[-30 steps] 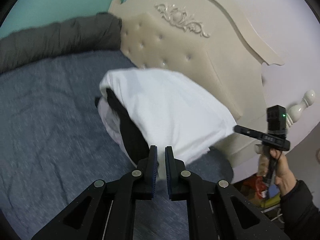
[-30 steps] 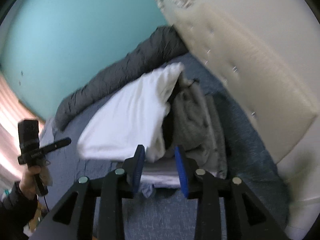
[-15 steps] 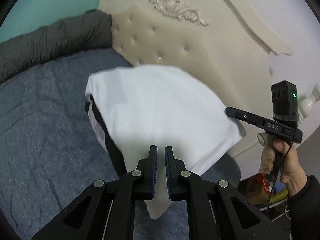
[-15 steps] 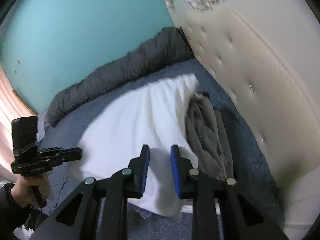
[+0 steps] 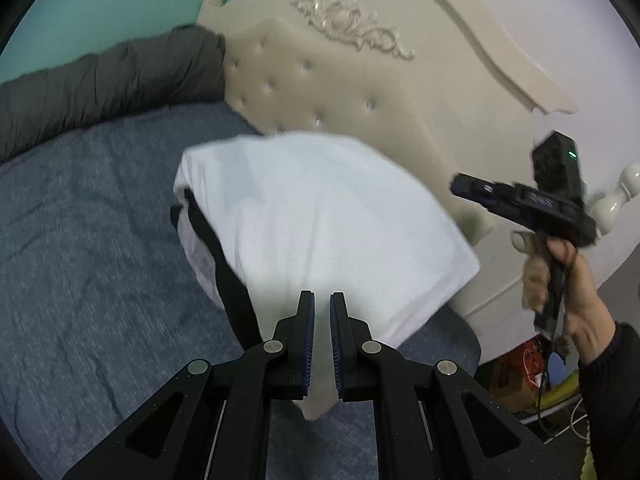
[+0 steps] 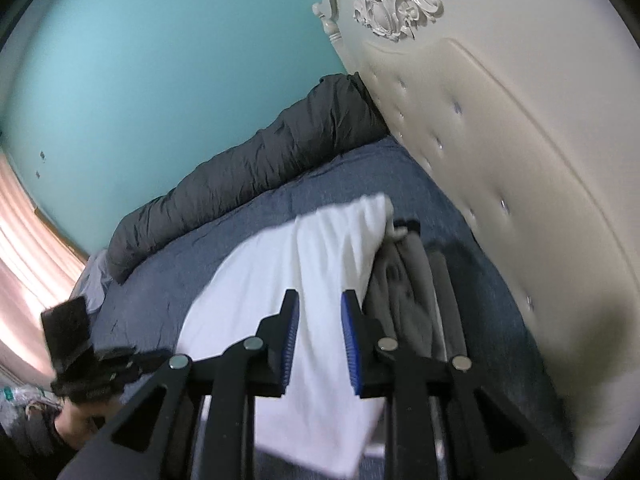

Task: Fold clothes
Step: 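Lower the polo bundle with both tools onto the grey clothes stack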

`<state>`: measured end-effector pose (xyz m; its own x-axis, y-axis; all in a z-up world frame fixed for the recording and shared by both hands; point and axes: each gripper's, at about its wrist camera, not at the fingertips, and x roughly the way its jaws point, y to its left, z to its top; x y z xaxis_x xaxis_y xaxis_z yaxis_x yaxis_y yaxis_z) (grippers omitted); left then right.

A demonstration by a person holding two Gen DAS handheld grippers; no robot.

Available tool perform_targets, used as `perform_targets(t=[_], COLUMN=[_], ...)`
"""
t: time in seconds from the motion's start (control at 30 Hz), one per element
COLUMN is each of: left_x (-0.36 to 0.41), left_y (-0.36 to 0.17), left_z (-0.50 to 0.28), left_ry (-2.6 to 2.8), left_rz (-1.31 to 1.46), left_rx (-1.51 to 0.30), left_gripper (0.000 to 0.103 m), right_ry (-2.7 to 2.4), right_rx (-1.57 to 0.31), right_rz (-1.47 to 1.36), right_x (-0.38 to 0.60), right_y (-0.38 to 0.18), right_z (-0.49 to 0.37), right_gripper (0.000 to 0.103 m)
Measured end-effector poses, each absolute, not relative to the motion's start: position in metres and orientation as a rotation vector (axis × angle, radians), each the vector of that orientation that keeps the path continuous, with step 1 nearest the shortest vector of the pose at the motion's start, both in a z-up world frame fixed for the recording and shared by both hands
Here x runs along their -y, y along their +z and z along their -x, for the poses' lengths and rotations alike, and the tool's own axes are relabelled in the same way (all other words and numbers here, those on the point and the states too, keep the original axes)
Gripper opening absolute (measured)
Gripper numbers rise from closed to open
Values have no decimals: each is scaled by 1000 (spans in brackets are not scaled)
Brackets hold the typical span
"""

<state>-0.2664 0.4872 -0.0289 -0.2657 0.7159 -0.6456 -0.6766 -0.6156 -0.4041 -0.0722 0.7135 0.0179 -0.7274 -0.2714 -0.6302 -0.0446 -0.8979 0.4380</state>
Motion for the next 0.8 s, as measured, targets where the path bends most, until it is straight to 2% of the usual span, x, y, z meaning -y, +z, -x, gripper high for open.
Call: perform_targets(t=[0.07, 0.13, 0.2, 0.43, 0.63, 0.67, 0.7, 0.8], left_x=[-489, -493, -496, -500, -500, -501, -501, -503], left_y=[-26, -27, -33, -52, -54, -54, -54, -54], left_z=[273, 279, 284, 288, 286, 285, 284, 282], left_ry=[1981, 1974, 1964, 1942, 1945, 1947, 1949, 1951], left_rz=[1041, 1049, 1063, 1089, 1072, 1066, 1062, 1056], left_rx=[62, 67, 70, 74, 46, 36, 27, 19], left_gripper=[8, 8, 8, 8, 8, 8, 8, 8], right_ry=[-2724, -2736, -2734, -2741, -2726, -2725, -2719, -2729], right_rx=[678, 688, 694, 657, 552, 548, 537, 520], right_rz=[-1141, -1167, -1219, -1376, -1475, -1477, -1490, -1496], right_x=[-717, -722, -726, -731, -721, -720, -719, -718], right_y=[20, 22, 18, 0, -11, -12, -16, -21], right_z=[95, 113, 131, 181, 208, 211, 215, 220], right_gripper=[28, 29, 36, 36, 36, 34, 22, 5])
